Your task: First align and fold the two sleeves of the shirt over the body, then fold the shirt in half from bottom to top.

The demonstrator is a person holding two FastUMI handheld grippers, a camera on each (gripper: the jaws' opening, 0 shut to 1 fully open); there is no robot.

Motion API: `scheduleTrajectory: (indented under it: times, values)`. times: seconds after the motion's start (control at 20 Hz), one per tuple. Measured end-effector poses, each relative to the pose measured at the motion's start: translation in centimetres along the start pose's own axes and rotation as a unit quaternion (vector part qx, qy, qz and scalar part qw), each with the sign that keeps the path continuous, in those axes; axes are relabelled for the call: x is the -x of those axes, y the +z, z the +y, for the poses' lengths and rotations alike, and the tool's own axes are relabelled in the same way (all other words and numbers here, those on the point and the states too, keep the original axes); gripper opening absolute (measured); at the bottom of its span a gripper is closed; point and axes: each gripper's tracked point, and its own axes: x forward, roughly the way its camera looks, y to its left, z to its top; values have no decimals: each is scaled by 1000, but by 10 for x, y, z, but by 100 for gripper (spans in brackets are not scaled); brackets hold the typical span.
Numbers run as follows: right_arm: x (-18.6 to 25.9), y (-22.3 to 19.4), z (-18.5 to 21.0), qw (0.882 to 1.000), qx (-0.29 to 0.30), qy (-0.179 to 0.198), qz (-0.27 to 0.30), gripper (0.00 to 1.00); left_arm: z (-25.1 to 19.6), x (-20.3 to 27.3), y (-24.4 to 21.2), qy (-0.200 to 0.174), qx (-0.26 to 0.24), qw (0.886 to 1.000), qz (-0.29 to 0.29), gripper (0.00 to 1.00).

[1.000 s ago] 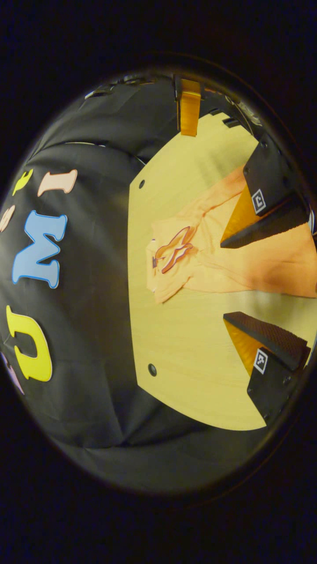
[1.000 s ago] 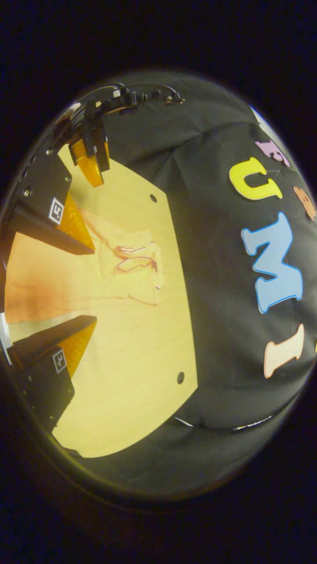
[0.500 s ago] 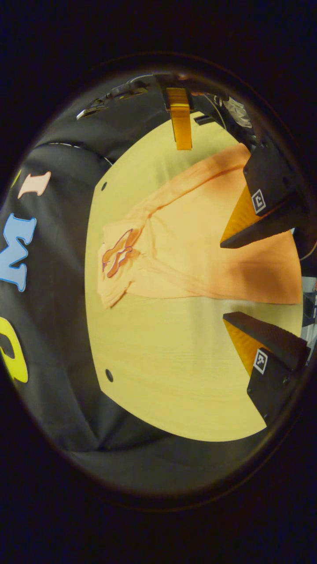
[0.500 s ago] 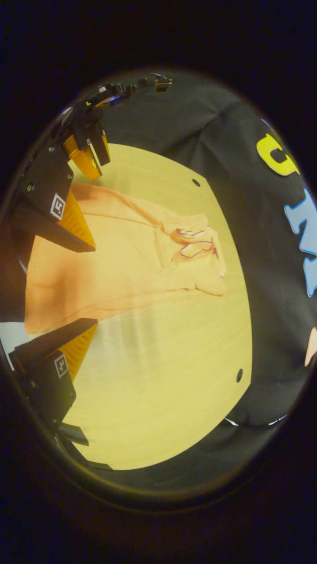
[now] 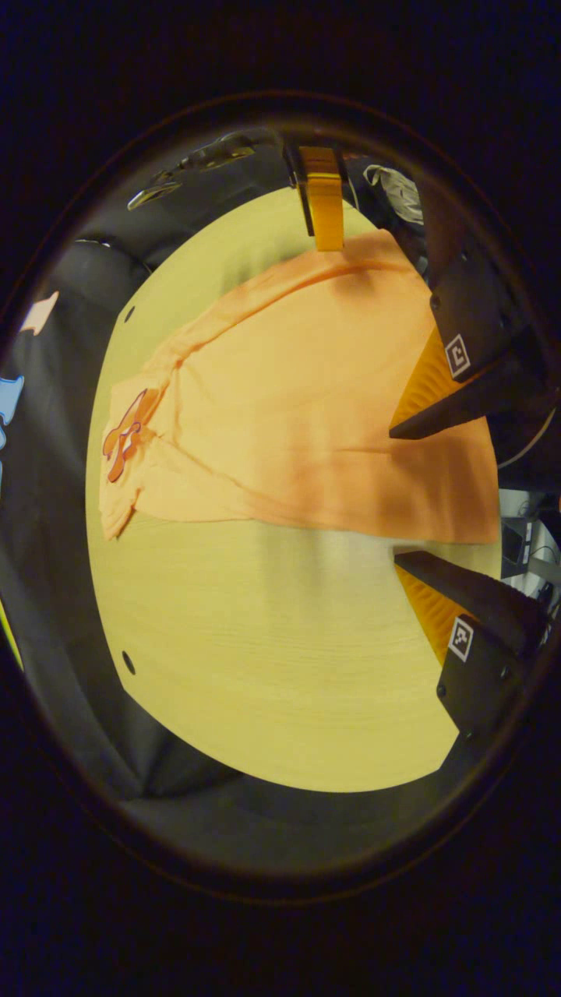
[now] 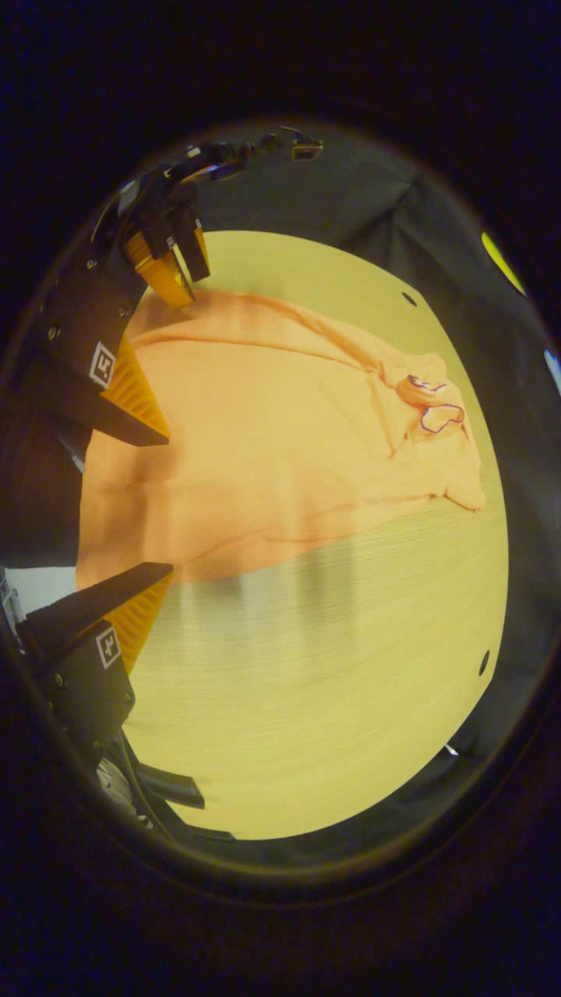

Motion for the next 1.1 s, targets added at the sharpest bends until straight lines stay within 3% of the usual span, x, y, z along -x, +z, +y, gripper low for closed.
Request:
scheduleTrajectory:
  times: [0.65,0.85,1.1]
  values:
    - [-23,-17,-13,997,40,-49,49,95,4,-18,-20,23,-16,996,84,96]
    - [-27,-21,-16,991,76,-85,69,95,4,-20,-21,25,-13,993,111,95]
    - [-27,-19,-16,990,77,-88,74,96,4,-22,-19,27,-9,992,127,95]
